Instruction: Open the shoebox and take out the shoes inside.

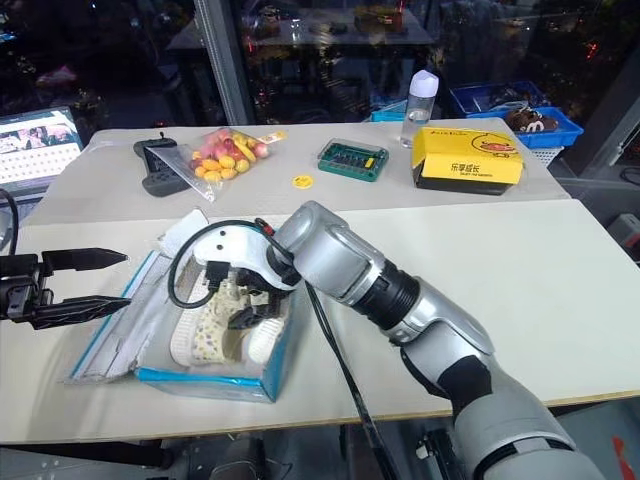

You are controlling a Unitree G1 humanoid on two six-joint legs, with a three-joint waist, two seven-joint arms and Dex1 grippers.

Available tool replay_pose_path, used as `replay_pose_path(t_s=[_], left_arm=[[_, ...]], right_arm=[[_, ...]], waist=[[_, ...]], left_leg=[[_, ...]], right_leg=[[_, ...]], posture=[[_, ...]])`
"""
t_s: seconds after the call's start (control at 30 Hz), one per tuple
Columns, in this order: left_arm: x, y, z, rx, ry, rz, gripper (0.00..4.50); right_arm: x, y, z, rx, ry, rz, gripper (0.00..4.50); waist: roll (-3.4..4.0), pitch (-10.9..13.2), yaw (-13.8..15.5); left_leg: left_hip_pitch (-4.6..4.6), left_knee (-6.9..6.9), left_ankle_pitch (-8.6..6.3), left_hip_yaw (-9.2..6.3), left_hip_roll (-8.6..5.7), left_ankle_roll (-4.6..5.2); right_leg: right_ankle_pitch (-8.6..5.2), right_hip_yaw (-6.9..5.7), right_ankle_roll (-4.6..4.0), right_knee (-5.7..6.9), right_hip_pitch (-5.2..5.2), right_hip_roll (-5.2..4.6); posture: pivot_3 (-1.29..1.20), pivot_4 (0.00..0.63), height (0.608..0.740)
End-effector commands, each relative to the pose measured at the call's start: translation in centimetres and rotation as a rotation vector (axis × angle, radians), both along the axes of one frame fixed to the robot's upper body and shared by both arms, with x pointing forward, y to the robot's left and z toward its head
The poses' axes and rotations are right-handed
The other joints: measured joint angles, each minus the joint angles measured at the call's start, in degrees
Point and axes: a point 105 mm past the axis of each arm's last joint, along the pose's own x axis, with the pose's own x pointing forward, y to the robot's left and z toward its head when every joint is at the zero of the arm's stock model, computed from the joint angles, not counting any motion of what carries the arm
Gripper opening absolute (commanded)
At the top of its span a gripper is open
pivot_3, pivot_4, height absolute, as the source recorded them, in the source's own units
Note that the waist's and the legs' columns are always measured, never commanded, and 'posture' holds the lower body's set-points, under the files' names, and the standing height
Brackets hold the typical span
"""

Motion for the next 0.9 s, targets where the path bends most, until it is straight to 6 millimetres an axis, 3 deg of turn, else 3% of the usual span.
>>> replay_pose_path(t_s=[0.03,0.2,0.33,0.47,0.63,0.73,0.8,0.9], left_arm=[[0.2,-0.3,0.8,0.008,-0.05,-0.005,4.47],[0.4,-0.3,0.9,0.009,-0.058,-0.002,4.47],[0.5,-0.2,1.0,0.011,-0.062,0.001,4.47],[0.6,-0.2,1.1,0.011,-0.068,0.003,4.5],[0.8,-0.2,1.3,0.013,-0.075,0.007,4.5],[0.9,-0.2,1.4,0.015,-0.08,0.009,4.5],[1.0,-0.3,1.5,0.015,-0.083,0.009,4.5],[1.0,-0.3,1.6,0.016,-0.087,0.011,4.5]], right_arm=[[0.8,0.5,-1.4,-0.028,-0.052,-0.009,4.5],[2.5,1.7,-2.5,-0.003,-0.128,-0.074,4.5],[2.4,2.2,-2.7,0.017,-0.131,-0.068,4.5],[2.4,2.0,-2.7,0.014,-0.152,-0.055,3.47],[2.2,1.8,-2.7,0.01,-0.152,-0.031,1.77],[2.1,1.7,-2.7,0.005,-0.148,-0.028,1.02],[1.9,1.7,-2.7,0.006,-0.139,-0.021,0.63],[1.8,1.9,-2.5,0.018,-0.132,-0.022,0.58]], waist=[[-0.01,-0.03,0.17],[0.04,-0.34,0.08],[0.01,-0.49,0.1],[0.0,-0.54,0.17],[-0.03,-0.58,0.28],[-0.04,-0.58,0.3],[-0.03,-0.58,0.3],[-0.03,-0.58,0.28]], left_leg=[[0.02,0.0,0.0,0.0,0.0,0.0],[0.13,0.0,0.0,0.0,0.0,0.0],[0.44,-0.01,0.0,0.0,0.01,-0.01],[0.59,0.0,0.0,0.0,0.0,-0.01],[0.58,0.0,0.0,0.0,0.01,-0.01],[0.55,-0.01,0.0,0.0,0.01,0.0],[0.53,-0.01,0.0,0.0,0.01,0.0],[0.51,0.0,0.0,0.0,0.01,0.0]], right_leg=[[0.0,0.0,0.0,0.01,0.0,0.0],[-0.01,0.01,0.01,0.06,0.06,0.01],[-0.21,0.02,0.33,0.12,0.3,0.04],[-0.37,0.05,-0.05,0.14,0.38,0.06],[-0.33,0.06,0.01,0.16,0.38,0.09],[-0.2,0.06,0.28,0.14,0.38,0.09],[-0.2,0.06,0.28,0.12,0.38,0.09],[-0.22,0.06,0.31,0.12,0.35,0.09]], posture=[[0.0,0.15,0.643],[0.0,0.15,0.643],[0.0,0.15,0.643],[0.0,0.15,0.643],[0.0,0.15,0.643],[0.0,0.15,0.643],[0.0,0.15,0.643],[0.0,0.15,0.643]])
